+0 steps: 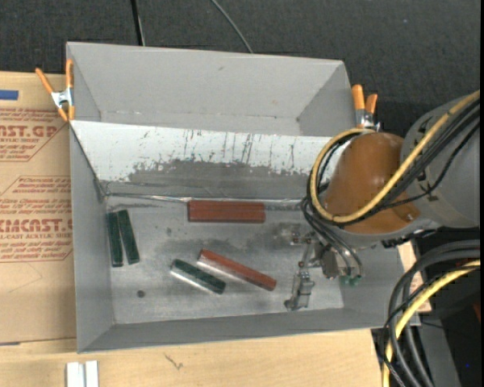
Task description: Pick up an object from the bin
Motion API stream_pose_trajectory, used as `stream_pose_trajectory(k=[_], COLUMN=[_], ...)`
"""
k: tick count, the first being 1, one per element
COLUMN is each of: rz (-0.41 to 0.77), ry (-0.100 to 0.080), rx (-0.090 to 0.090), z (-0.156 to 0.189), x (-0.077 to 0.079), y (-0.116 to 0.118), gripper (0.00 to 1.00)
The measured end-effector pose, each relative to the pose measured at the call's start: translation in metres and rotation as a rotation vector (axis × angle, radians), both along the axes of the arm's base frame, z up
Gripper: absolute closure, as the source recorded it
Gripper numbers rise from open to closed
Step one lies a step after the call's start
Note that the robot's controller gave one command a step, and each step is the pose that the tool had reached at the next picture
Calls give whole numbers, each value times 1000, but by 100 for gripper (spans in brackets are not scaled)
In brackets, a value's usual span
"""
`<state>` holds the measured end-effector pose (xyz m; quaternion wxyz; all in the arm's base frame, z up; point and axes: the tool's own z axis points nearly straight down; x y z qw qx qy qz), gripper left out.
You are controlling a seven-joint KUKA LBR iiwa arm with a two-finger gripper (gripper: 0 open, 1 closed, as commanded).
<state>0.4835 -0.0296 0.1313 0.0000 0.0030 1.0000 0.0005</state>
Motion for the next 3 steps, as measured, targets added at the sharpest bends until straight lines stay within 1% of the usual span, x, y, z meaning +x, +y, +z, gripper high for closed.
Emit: stream_pose_trajectory(k=[1,2,3], rz=[111,111,160], ry=[0,0,-6], rx=[-1,-1,-1], z=[-61,-61,101], x=[26,26,38], y=[10,10,19], gripper=[100,100,100])
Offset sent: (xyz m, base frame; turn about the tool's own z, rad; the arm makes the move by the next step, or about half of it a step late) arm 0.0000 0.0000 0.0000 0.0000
